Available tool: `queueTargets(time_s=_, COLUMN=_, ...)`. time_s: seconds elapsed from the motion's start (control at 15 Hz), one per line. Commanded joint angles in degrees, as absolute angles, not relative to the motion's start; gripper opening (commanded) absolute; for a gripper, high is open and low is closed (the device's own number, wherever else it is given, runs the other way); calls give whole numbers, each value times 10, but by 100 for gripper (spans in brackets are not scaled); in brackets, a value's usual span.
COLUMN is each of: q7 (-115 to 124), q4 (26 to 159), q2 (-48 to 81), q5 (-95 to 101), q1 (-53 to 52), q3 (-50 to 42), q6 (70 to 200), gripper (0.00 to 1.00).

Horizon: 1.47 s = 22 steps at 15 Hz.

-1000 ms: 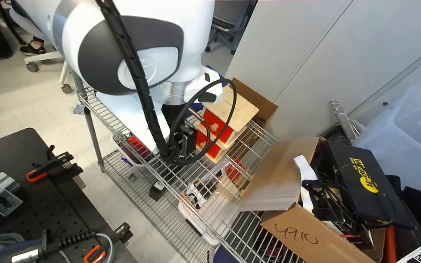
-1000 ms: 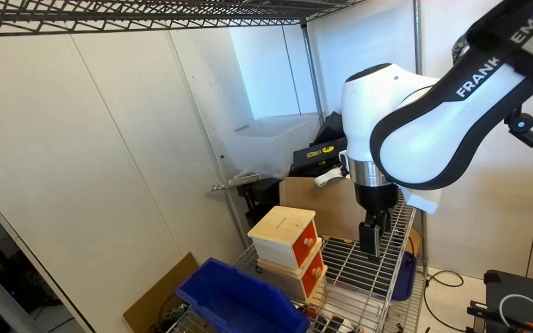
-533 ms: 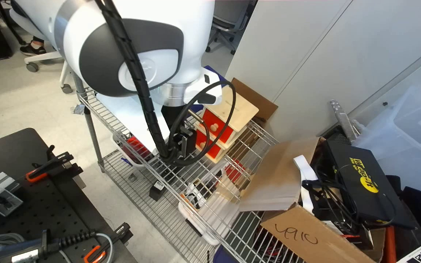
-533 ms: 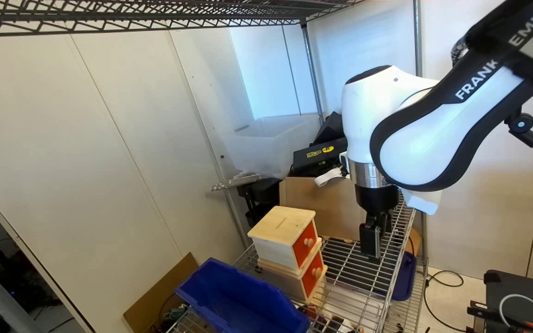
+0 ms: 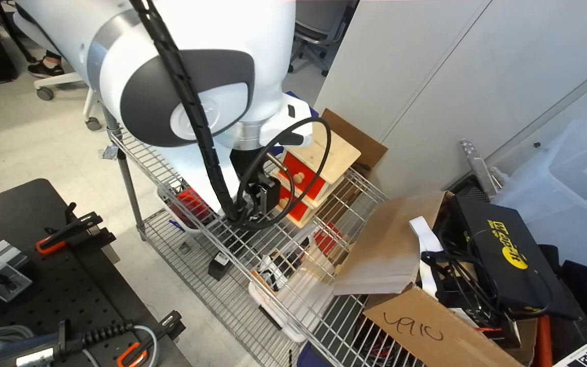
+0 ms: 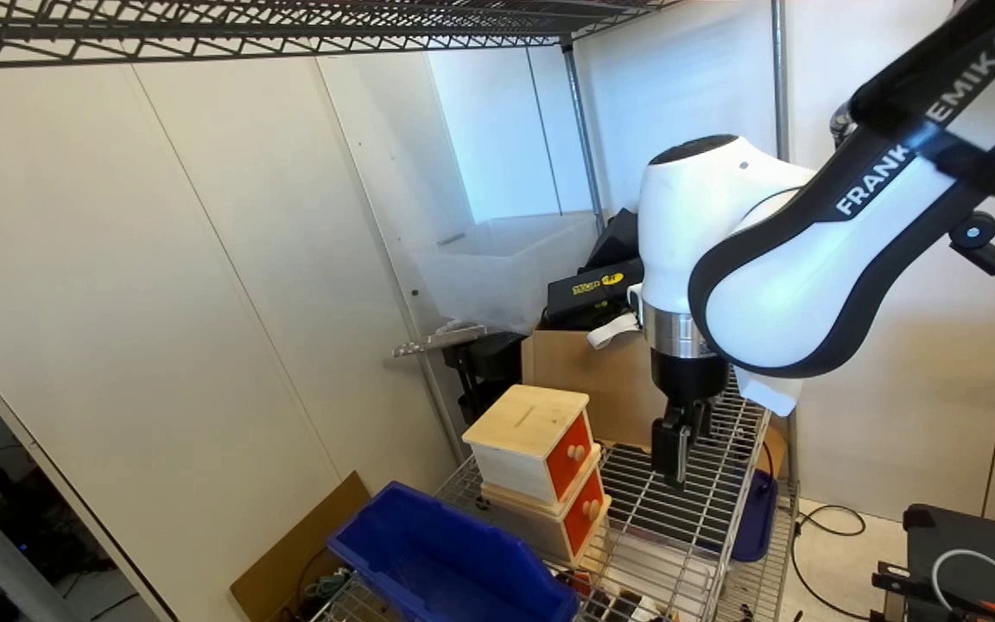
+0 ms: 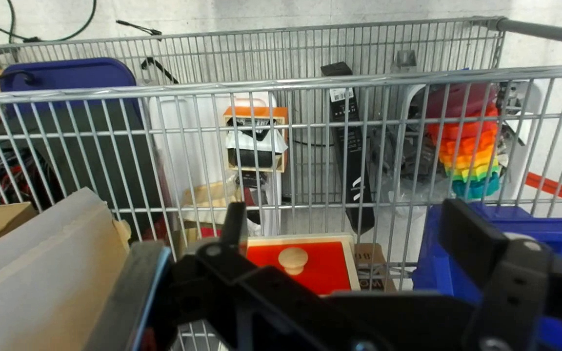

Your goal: Open the chest drawer

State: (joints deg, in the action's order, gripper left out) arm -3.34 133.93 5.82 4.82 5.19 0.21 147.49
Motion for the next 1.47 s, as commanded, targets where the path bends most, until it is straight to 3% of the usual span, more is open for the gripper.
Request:
queueTargets(time_s=0.0, q7=-51, q4=1328, q2=93, q5=36, q1=42, q3=-4, q6=1536, gripper=100)
queueTargets(time_s=0.67, q7=-54, q4=1324, q2=165, q5=63, q1=40, q3=-14, q6=1703, gripper=100)
queueTargets(time_s=1.4, q7=-64, q4=1312, q2=197, q5=81, q1=35, q3=-34, q6=1782, gripper=100)
